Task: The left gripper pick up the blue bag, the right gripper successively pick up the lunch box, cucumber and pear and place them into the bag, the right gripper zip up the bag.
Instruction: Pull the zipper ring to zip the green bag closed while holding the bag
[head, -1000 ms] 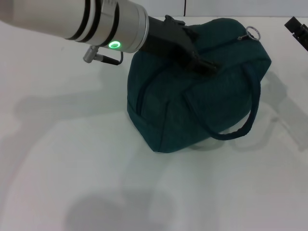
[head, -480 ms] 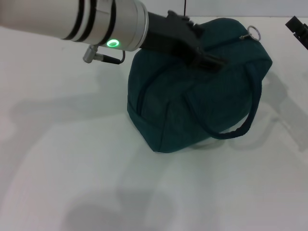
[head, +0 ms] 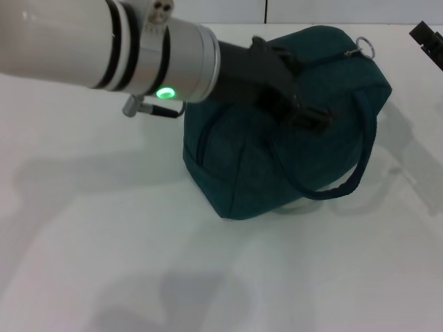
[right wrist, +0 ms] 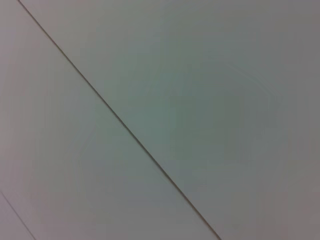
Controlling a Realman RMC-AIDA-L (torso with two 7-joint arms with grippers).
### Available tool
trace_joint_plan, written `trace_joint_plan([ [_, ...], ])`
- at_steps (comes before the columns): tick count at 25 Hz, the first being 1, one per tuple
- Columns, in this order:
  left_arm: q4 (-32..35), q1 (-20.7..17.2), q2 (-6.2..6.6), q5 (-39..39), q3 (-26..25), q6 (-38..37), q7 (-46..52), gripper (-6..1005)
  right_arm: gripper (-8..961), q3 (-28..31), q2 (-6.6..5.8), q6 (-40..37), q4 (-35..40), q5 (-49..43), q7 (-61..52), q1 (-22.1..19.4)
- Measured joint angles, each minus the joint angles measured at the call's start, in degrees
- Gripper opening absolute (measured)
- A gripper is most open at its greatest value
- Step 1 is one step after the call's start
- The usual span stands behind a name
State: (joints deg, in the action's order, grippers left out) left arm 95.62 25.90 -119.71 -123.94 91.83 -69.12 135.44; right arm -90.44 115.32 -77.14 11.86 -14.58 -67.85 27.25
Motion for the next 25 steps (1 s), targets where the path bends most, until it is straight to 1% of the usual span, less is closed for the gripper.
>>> trace_joint_plan([
  [4,-0.18,-0.80,-0.07,-2.37,2.89,2.60,-0.24,865,800,0.00,-0.01,0.02,0.00,-0.01,0.00,0.05],
  [9,0.08,-2.58,-0.09,-9.63,8.96,8.84,-0.35,863,800,0.00,-0.02,0.15,0.00,-0.01,0.00,0.08],
  [12,0.39,-3.28,-0.09,-12.49,11.18,11.21,-0.23,861,800,0.00,-0.02,0.54,0.00,-0.01,0.00,0.08],
  [16,0.49,-3.44,-0.09,-13.23,12.03,12.11,-0.52,859,800,0.04,-0.01,0.69,0.00,0.02,0.00,0.05],
  [20,0.58,-3.59,-0.07,-13.27,12.44,12.07,-3.05,809,799,0.09,-0.01,0.69,0.00,0.12,0.00,0.02],
  [25,1.72,-5.36,-0.14,-13.39,13.38,12.23,-7.11,747,799,0.09,-0.01,0.72,0.00,0.14,-0.08,0.06],
])
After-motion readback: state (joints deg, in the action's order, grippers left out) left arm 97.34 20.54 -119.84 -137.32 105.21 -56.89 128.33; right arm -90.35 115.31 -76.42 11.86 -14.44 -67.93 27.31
